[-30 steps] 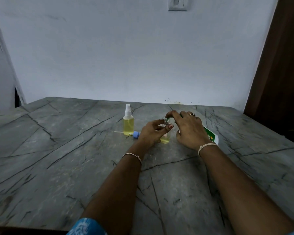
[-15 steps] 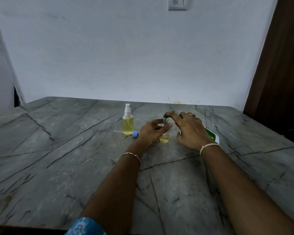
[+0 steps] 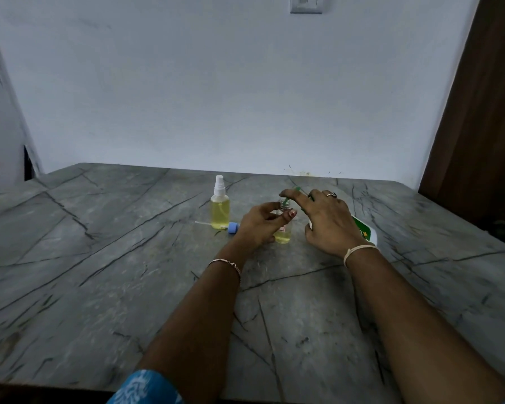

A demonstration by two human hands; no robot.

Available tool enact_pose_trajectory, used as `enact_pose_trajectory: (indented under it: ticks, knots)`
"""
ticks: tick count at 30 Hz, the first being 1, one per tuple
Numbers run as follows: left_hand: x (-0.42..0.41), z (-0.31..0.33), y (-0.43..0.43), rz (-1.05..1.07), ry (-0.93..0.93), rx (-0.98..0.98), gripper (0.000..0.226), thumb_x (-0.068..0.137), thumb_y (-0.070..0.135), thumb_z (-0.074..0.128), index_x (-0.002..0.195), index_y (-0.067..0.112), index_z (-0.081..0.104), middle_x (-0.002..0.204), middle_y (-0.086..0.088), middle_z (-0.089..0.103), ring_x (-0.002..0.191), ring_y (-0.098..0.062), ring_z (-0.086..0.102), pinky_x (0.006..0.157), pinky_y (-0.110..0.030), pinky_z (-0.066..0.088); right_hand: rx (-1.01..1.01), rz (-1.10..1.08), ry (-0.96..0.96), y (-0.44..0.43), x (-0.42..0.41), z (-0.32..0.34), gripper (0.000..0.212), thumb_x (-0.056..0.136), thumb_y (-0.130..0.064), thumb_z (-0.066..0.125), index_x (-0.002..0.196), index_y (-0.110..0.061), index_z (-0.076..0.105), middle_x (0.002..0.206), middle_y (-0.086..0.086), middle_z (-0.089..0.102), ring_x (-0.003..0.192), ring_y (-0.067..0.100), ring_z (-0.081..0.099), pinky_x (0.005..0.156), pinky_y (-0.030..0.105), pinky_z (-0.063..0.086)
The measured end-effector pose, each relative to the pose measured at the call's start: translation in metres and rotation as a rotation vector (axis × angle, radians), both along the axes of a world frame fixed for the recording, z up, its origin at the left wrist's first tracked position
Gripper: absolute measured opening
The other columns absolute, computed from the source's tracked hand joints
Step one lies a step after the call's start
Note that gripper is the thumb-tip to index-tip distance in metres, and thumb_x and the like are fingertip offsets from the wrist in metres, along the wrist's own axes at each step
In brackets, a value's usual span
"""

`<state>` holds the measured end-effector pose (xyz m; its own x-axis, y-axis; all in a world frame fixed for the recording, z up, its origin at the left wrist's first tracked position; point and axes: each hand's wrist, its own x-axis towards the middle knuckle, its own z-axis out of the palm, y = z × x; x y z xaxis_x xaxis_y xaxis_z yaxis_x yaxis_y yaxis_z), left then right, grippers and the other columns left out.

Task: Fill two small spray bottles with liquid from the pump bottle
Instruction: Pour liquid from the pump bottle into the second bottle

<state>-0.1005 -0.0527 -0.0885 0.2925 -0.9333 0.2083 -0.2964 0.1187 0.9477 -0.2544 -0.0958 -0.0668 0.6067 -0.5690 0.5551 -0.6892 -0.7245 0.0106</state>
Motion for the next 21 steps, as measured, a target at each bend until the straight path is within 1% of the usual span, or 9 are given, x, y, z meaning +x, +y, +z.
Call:
enact_pose_trajectory:
  ticks: [6, 10, 13, 15, 18, 21]
  knots:
    - [0.001, 0.0001, -0.0007, -0.021, -0.037, 0.024, 0.06, 0.082, 0.047, 0.066, 0.133, 0.019, 0.051, 0.118, -0.009, 0.066, 0.106, -0.019, 0.062, 0.081, -0.038, 0.057, 0.006, 0.013, -0.046, 0.0014, 0.0024, 0.0023, 0.062, 0.077, -0.009, 0.061, 0.129, -0.034, 0.039, 0.109, 0.005, 0.058, 0.107, 0.028, 0.051, 0.089, 0.043, 0.043]
    - [0.0015, 0.0005, -0.0005, -0.02, -0.02, 0.033, 0.061, 0.08, 0.052, 0.066, 0.131, 0.021, 0.053, 0.116, -0.007, 0.067, 0.105, -0.018, 0.063, 0.079, -0.037, 0.057, -0.001, 0.014, -0.048, 0.0015, 0.0032, 0.0023, 0.063, 0.077, -0.009, 0.062, 0.13, -0.033, 0.039, 0.112, 0.006, 0.058, 0.109, 0.029, 0.051, 0.091, 0.043, 0.043]
    - [0.0017, 0.0004, -0.0019, -0.016, 0.045, 0.043, 0.063, 0.078, 0.05, 0.069, 0.129, 0.018, 0.055, 0.115, -0.01, 0.066, 0.105, -0.022, 0.064, 0.082, -0.042, 0.057, 0.005, 0.003, -0.016, 0.001, 0.0025, 0.0014, 0.071, 0.079, -0.01, 0.061, 0.139, -0.037, 0.033, 0.113, 0.006, 0.056, 0.111, 0.029, 0.05, 0.093, 0.044, 0.042]
    - [0.0017, -0.0001, -0.0028, -0.024, 0.07, 0.047, 0.061, 0.079, 0.047, 0.069, 0.129, 0.015, 0.054, 0.117, -0.012, 0.065, 0.107, -0.025, 0.064, 0.083, -0.042, 0.056, 0.004, 0.0, -0.006, 0.0009, 0.0018, 0.0008, 0.074, 0.08, -0.01, 0.06, 0.141, -0.039, 0.03, 0.113, 0.007, 0.056, 0.111, 0.029, 0.05, 0.094, 0.044, 0.043]
    - [0.0017, -0.0004, -0.0024, -0.042, 0.076, 0.042, 0.057, 0.083, 0.042, 0.067, 0.13, 0.011, 0.054, 0.116, -0.014, 0.066, 0.109, -0.028, 0.063, 0.081, -0.041, 0.055, 0.008, 0.01, -0.019, 0.0008, 0.001, 0.0004, 0.071, 0.078, -0.009, 0.06, 0.138, -0.038, 0.033, 0.109, 0.006, 0.057, 0.108, 0.029, 0.051, 0.092, 0.044, 0.044]
    - [0.0026, -0.0005, -0.0016, -0.072, 0.062, 0.046, 0.055, 0.085, 0.039, 0.066, 0.13, 0.01, 0.053, 0.116, -0.017, 0.065, 0.111, -0.031, 0.061, 0.085, -0.043, 0.053, -0.001, 0.017, -0.05, 0.0007, 0.0035, 0.0014, 0.064, 0.076, -0.009, 0.061, 0.13, -0.034, 0.038, 0.108, 0.004, 0.058, 0.106, 0.028, 0.052, 0.09, 0.044, 0.044]
